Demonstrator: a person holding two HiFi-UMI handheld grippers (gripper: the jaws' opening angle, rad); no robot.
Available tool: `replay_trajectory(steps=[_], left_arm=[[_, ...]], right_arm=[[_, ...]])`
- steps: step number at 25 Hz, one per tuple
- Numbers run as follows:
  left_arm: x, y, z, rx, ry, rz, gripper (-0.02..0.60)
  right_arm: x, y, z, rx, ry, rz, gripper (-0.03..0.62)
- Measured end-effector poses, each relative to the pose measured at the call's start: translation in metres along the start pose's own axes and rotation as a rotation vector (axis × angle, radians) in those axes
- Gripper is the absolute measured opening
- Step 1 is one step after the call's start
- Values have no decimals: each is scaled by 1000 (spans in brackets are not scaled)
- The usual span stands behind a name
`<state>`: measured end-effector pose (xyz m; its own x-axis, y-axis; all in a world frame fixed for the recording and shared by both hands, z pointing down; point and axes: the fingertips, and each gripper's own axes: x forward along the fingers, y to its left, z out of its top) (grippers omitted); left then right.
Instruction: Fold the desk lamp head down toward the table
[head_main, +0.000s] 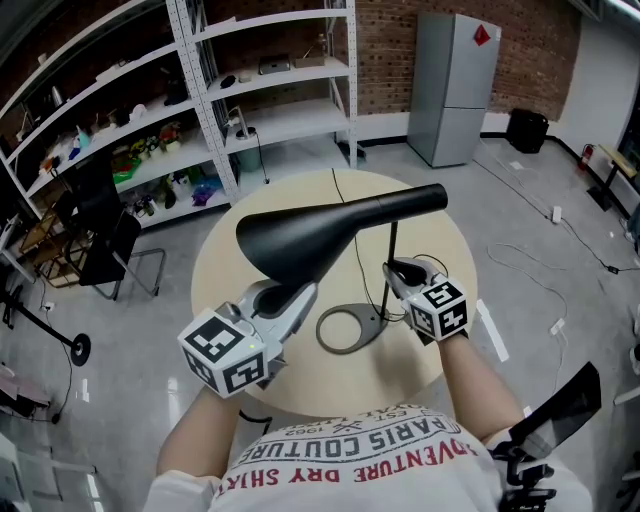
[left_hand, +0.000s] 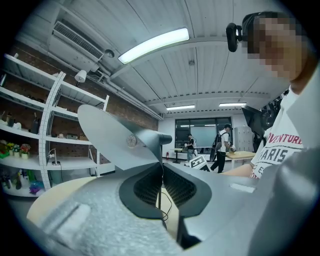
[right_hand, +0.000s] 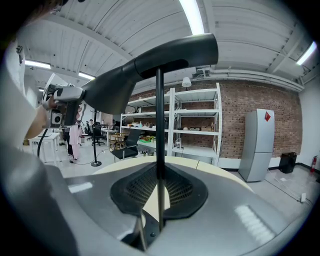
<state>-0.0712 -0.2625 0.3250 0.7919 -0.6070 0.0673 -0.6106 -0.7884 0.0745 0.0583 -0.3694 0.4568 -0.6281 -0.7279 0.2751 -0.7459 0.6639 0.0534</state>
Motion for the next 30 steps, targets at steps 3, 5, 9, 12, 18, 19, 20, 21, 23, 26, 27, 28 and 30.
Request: replay_trajectory(steps=[3,5,9,12,18,19,20,21,23,26,27,28,30], left_arm=[[4,-2,-5,-10,-8,3,5],[4,-3,-6,-16,-15,6,5],[7,-3,-9,-33,-23,6,5],[7,-3,-11,-49,-26,4,5],[10,-3,-16,-75,-50,-5,5],[11,-3,-17,-80,-53,-5,5],[11,-3,-18,-84,-54,-5,5],[12,-3,-19,-88,-55,-5,5],[12,-2,-20,-93,-58,-6,5],[11,-2,-19,-96,-65,-7,5],[11,-2,-20,-97,-68,-7,5],[12,-3,-21,-99,-71,-7,5],[13,-4,-23,-104,-74,-6,5]], right_arm=[[-2,-2,-3,3,-5,-1,44],[-2,-3,-3,4,-6,-1,44],[-3,-4,-2,2,-9,-3,44],[-2,-3,0,3,-7,-5,44],[-3,-3,2,4,-7,-4,44],[-3,-3,3,4,-7,-4,44],[-2,-3,3,4,-7,-4,44],[-2,-2,4,4,-6,-4,44],[-1,-1,5,4,-5,-2,44],[-1,-1,6,4,-7,-2,45],[-2,-1,5,5,-9,-3,44],[-2,-1,4,5,-10,-3,44],[-3,-2,2,6,-12,-1,45]])
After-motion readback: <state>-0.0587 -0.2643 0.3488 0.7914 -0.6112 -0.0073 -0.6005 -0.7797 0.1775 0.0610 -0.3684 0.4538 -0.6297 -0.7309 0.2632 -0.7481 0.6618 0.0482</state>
